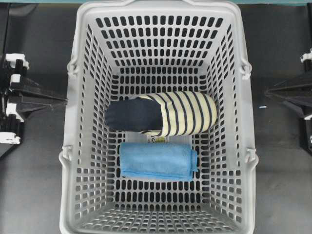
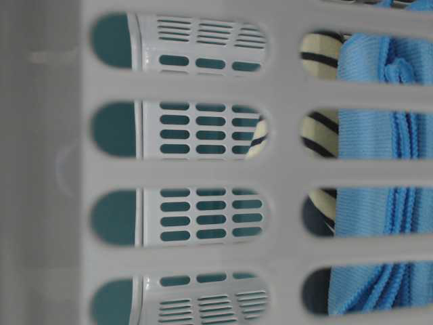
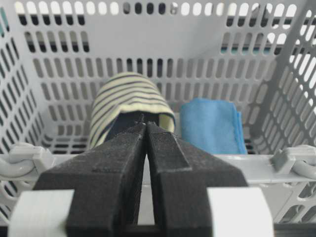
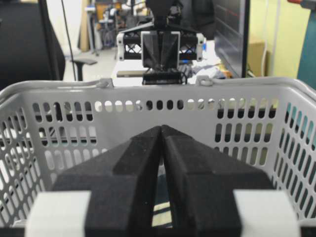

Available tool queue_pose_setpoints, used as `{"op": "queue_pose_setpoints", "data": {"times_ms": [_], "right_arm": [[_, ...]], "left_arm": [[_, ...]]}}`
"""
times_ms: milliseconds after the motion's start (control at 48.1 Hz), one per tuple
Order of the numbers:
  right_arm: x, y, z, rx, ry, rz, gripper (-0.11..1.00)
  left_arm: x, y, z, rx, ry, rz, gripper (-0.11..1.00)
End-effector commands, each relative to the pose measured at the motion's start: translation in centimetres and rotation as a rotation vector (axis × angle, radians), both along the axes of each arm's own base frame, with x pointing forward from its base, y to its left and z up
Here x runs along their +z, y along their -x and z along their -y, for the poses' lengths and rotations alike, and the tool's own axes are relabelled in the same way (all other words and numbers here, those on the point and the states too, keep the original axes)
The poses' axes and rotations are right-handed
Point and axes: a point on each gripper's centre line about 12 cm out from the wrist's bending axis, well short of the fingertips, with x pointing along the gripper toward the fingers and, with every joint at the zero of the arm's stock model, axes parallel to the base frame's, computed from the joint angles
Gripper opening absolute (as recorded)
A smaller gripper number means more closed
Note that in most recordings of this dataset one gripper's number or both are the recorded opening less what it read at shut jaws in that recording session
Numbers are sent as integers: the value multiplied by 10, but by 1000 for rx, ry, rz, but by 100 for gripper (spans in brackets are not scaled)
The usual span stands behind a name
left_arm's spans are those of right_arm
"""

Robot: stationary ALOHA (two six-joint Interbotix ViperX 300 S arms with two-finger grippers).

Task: Pick up the blue cloth from the shopping basket with the left arm.
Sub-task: 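Move the left gripper over the blue cloth and lower it open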

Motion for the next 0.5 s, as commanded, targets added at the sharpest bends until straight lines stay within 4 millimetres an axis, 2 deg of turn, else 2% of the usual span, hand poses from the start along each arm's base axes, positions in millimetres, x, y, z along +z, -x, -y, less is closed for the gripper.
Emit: {"op": "queue_pose_setpoints", "data": {"times_ms": [0,62,125,333,478], "right_arm": [[6,-2,-1,4,-9,14,1],[5,-2,0,0,-33,-6,5],[4,-2,0,2,-52,-31,-1],[11,0,-1,6,-112,-86,-1],[9,4,-1,5,-115,-159,-1]], "left_arm": [[21,-3,3,-14,-32,23,6],[29,-6,2,-11,-32,-1,2],[42,-9,2,-8,-32,-29,0],[77,-23,3,-11,-34,-150,0],[87,-41,7,-22,-43,-275,0]]}}
